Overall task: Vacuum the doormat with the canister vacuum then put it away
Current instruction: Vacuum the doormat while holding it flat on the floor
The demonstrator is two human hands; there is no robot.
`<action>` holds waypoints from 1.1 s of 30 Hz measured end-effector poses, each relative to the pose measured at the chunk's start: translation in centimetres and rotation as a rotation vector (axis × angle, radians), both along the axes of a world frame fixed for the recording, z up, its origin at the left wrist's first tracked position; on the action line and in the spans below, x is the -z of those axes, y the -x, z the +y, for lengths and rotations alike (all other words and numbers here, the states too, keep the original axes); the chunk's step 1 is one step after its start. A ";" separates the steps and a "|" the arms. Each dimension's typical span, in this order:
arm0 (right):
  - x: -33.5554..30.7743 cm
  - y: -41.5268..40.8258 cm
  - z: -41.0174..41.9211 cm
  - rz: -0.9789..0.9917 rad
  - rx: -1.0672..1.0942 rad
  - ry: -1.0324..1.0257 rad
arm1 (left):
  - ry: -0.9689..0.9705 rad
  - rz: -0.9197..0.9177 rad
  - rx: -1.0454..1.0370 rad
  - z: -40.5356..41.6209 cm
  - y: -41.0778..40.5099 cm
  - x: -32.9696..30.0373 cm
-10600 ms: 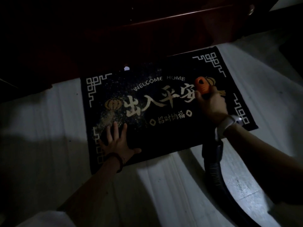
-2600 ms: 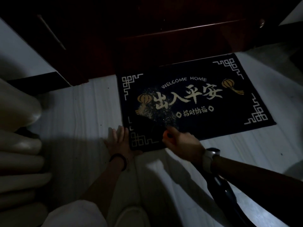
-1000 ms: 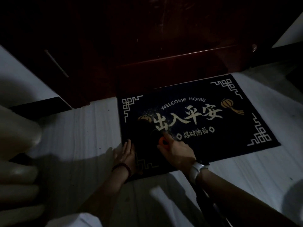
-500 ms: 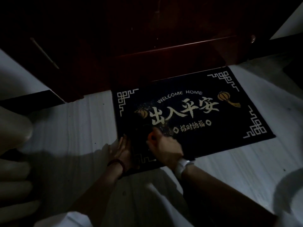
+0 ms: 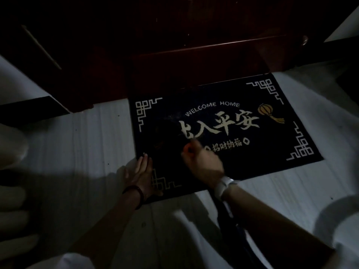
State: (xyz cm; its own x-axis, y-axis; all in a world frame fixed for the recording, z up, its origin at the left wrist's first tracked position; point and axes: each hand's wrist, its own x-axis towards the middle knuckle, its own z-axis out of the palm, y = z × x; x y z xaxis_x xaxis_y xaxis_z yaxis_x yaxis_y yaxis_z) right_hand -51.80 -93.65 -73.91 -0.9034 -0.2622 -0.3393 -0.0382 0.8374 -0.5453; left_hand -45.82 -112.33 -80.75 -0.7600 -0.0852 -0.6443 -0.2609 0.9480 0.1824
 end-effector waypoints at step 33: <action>-0.2 2.7 1.1 -0.052 0.191 0.099 | 0.042 -0.030 -0.025 1.0 1.4 -0.3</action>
